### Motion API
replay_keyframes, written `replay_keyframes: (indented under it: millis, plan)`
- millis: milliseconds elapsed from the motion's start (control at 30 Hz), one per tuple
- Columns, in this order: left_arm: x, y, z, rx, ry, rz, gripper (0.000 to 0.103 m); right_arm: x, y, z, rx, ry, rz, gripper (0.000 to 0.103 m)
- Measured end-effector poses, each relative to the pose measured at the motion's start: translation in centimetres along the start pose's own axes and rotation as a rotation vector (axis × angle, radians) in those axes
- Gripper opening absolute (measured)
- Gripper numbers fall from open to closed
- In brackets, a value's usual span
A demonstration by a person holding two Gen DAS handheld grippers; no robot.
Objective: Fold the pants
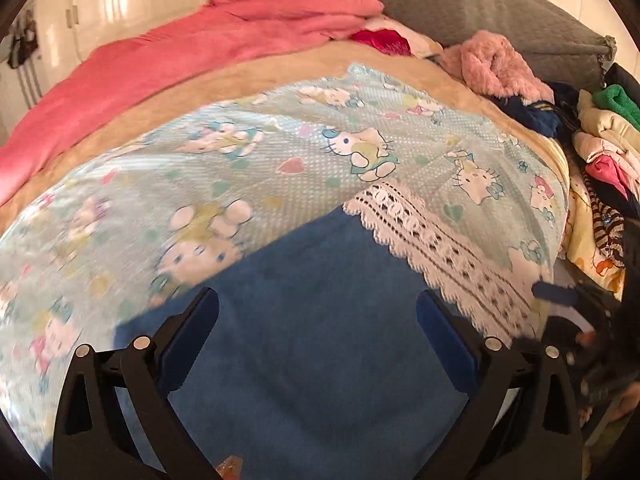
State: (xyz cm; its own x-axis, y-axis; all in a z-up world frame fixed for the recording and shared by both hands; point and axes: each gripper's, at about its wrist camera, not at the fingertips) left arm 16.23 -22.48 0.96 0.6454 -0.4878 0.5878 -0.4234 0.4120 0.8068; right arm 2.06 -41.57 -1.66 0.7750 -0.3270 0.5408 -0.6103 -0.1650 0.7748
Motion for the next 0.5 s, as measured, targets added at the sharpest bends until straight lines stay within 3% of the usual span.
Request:
replay_keyframes:
  millis: [233, 500]
  plan:
    - [3.0, -6.7, 1.1, -0.021, -0.101, -0.108, 0.099, 0.4, -1.8, -0.6, 0.002, -0.005, -0.032, 0.094]
    - [4.4, -10.9, 0.3, -0.157, -0.05, -0.124, 0.098, 0.4, -2.3, -0.2, 0.016, -0.045, -0.022, 0.094]
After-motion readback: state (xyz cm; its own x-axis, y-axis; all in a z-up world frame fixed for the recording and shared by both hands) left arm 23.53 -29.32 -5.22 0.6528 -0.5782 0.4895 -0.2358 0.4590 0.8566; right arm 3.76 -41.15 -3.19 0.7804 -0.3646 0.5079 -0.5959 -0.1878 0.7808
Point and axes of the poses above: each gripper's, at about its wrist camera, not at the fingertips, and y roughly against the way its jaws point, z to its right, x to its top
